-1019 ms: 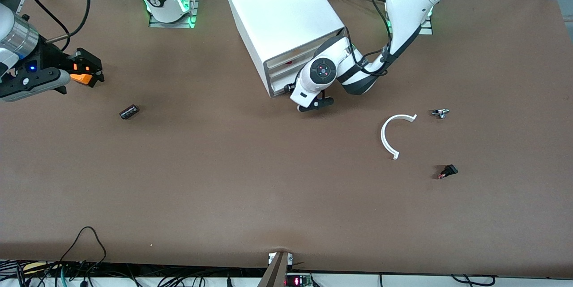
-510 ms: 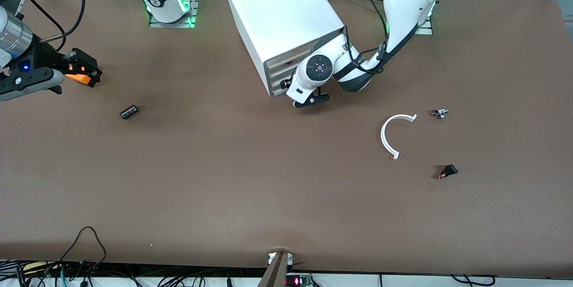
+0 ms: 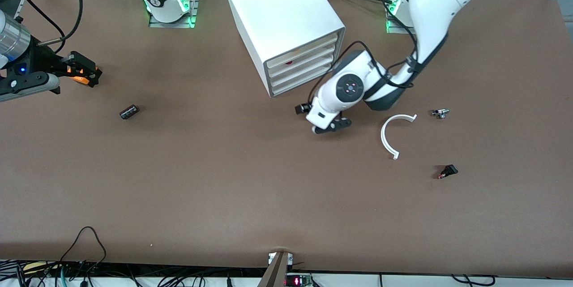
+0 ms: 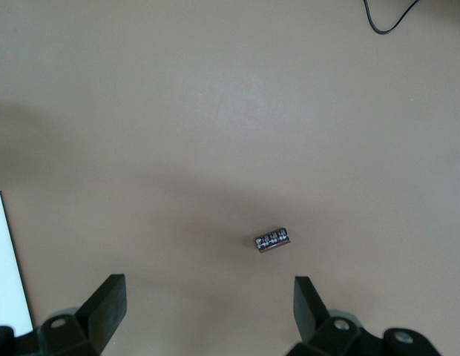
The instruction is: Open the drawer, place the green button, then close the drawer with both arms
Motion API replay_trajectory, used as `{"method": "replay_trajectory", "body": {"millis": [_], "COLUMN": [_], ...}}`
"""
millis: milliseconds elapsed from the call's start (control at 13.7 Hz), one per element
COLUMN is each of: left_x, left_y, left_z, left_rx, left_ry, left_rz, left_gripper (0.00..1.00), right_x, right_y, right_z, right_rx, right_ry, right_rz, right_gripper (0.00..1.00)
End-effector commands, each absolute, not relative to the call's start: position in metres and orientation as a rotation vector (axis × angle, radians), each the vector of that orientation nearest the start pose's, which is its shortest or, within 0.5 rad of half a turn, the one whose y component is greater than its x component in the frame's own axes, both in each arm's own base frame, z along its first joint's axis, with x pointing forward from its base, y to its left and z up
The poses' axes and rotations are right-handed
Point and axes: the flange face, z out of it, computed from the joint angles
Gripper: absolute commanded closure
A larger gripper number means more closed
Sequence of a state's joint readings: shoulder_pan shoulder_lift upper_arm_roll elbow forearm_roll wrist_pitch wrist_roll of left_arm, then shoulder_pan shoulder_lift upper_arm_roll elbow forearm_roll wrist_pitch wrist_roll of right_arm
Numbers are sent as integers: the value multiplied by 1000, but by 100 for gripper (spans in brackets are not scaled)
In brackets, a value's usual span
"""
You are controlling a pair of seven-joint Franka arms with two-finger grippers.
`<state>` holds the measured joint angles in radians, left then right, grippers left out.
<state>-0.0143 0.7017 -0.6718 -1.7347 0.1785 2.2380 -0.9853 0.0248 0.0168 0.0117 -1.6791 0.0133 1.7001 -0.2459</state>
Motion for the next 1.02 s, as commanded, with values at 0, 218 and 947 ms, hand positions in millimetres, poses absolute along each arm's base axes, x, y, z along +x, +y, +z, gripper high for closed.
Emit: {"method": "replay_trajectory", "body": {"millis": [0, 218, 947], "left_x": [567, 584, 592], "left_y": [-346, -298, -72], "left_z": [269, 312, 460], "left_rx": [-3237, -3170, -3127], "left_ry": [-376, -316, -46], "left_rz": [234, 146, 239], "left_gripper": [0, 0, 0], "right_x": [570, 570, 570], "right_y": [21, 21, 21], "right_z": [580, 579, 579], "right_rx": [-3103, -3103, -3103], "right_ry": [-417, -417, -417], "right_rz": [-14, -11, -11], "right_gripper": [0, 0, 0]}}
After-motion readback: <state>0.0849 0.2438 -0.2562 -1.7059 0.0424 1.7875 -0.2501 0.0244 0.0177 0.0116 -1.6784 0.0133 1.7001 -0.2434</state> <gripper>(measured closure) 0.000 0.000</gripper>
